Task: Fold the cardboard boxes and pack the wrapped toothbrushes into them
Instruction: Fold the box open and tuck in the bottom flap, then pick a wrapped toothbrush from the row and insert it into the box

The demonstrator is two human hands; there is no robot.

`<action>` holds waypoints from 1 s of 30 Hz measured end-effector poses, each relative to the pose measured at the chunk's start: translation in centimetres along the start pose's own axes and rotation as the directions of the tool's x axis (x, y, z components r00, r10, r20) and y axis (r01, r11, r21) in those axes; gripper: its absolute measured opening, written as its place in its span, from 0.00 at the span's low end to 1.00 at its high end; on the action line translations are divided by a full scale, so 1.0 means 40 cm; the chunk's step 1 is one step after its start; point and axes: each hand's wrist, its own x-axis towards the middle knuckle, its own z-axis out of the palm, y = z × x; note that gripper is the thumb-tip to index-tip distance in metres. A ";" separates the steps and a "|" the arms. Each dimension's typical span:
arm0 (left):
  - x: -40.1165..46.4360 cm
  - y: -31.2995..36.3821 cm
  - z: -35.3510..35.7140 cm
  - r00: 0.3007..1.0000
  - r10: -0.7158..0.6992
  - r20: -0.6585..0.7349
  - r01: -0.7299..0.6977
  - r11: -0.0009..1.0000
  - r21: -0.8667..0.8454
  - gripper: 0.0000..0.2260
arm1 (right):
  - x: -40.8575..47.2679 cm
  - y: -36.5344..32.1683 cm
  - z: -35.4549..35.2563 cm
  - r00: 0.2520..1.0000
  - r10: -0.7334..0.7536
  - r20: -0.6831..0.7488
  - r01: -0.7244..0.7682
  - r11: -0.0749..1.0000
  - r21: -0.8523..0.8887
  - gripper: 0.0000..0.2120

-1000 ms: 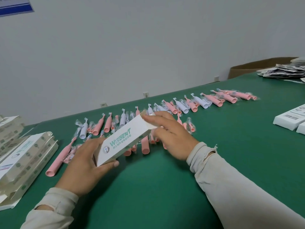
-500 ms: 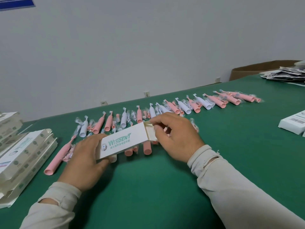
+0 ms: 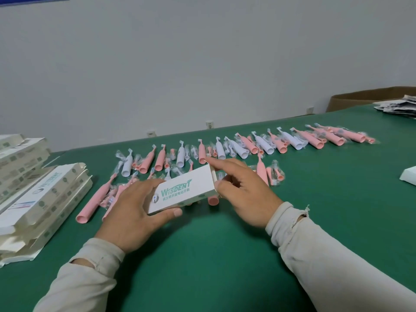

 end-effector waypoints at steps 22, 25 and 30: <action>0.003 0.023 0.022 0.962 -0.085 -0.261 0.093 0.995 0.020 0.27 | 0.052 0.156 -0.169 0.945 0.322 -0.062 -0.274 0.671 -0.689 0.25; 0.005 0.024 0.021 0.962 -0.095 -0.254 0.103 0.995 0.017 0.28 | 0.040 0.141 -0.183 0.922 0.383 -0.053 -0.296 0.612 -0.734 0.23; 0.001 0.026 0.022 0.966 -0.093 -0.240 0.104 0.994 0.036 0.31 | 0.005 0.103 -0.192 0.907 0.419 -0.055 -0.308 0.566 -0.765 0.19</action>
